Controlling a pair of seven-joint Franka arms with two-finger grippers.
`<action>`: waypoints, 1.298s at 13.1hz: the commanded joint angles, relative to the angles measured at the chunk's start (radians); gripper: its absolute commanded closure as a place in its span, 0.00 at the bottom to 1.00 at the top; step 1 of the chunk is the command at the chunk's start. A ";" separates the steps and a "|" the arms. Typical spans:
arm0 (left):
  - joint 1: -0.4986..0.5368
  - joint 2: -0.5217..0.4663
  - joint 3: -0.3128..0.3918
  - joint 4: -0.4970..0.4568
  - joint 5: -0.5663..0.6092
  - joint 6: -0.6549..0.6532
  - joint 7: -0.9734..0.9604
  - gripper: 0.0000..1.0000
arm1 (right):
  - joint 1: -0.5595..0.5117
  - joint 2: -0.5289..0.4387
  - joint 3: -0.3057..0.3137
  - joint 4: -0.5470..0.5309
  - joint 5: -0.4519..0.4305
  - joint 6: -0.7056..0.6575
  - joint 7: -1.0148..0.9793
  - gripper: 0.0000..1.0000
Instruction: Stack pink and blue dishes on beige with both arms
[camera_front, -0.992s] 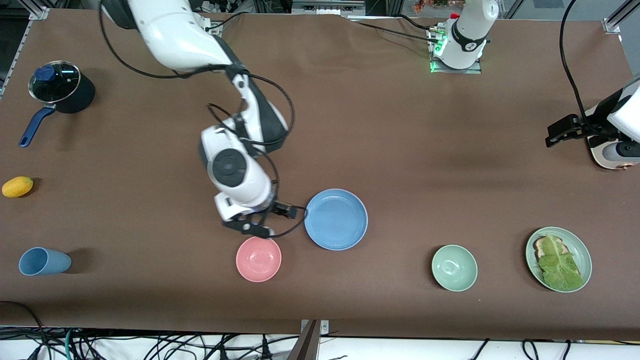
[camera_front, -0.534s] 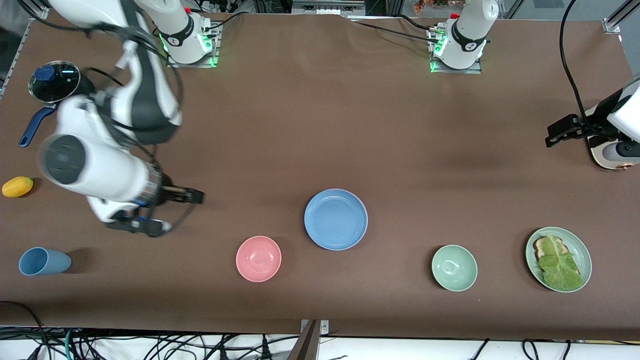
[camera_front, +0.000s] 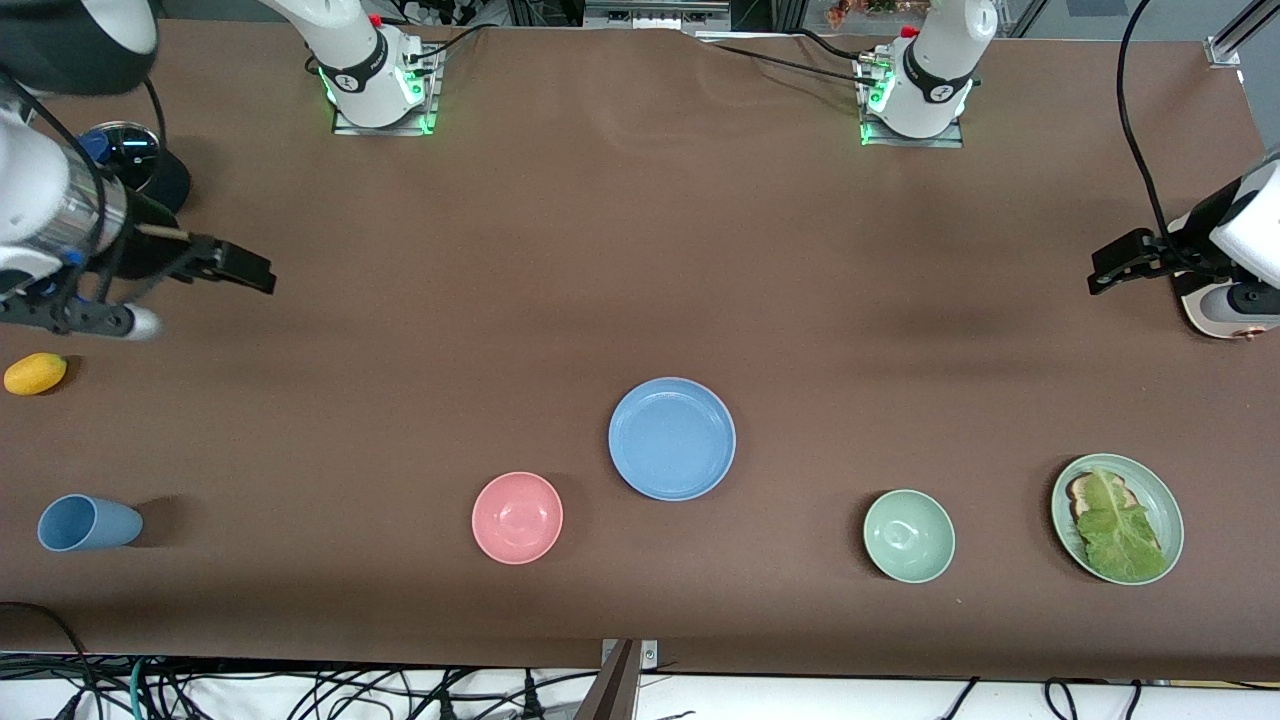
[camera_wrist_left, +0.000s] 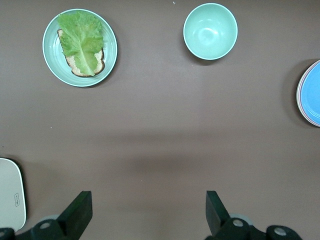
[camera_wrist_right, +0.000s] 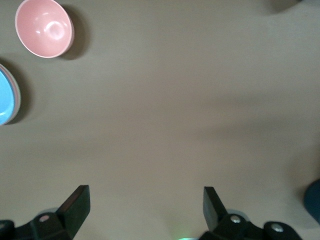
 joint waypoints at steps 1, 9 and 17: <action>-0.001 0.005 0.002 0.018 -0.027 -0.004 0.020 0.00 | -0.120 -0.063 0.127 -0.088 -0.054 0.013 -0.067 0.00; -0.001 0.005 0.002 0.018 -0.027 -0.004 0.020 0.00 | -0.157 -0.092 0.178 -0.103 -0.097 0.009 -0.137 0.00; -0.003 0.007 0.002 0.016 -0.027 -0.004 0.021 0.00 | -0.159 -0.091 0.178 -0.054 -0.096 -0.025 -0.148 0.00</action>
